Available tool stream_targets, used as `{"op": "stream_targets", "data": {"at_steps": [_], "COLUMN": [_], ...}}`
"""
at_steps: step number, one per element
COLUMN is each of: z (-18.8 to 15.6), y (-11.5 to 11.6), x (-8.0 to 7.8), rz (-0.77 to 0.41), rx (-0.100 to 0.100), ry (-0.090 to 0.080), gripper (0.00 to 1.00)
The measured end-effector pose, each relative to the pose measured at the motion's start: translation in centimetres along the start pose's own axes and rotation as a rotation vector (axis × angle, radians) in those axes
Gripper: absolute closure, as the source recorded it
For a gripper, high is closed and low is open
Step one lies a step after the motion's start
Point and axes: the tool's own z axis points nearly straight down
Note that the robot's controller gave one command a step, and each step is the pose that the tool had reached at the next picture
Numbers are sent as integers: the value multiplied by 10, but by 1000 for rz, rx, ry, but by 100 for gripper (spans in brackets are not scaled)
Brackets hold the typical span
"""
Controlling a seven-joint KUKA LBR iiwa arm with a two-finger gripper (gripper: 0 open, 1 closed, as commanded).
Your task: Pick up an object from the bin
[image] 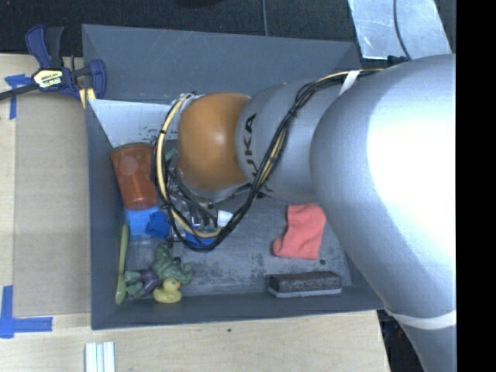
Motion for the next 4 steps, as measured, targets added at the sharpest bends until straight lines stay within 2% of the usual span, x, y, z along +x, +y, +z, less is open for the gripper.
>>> {"op": "stream_targets", "data": {"at_steps": [1,3,4], "z": [-3,-9,-26], "y": [2,2,1], "x": [6,5,6], "rz": [57,57,58], "rx": [2,1,1], "ry": [-2,-5,-3], "gripper": [100,100,100]}}
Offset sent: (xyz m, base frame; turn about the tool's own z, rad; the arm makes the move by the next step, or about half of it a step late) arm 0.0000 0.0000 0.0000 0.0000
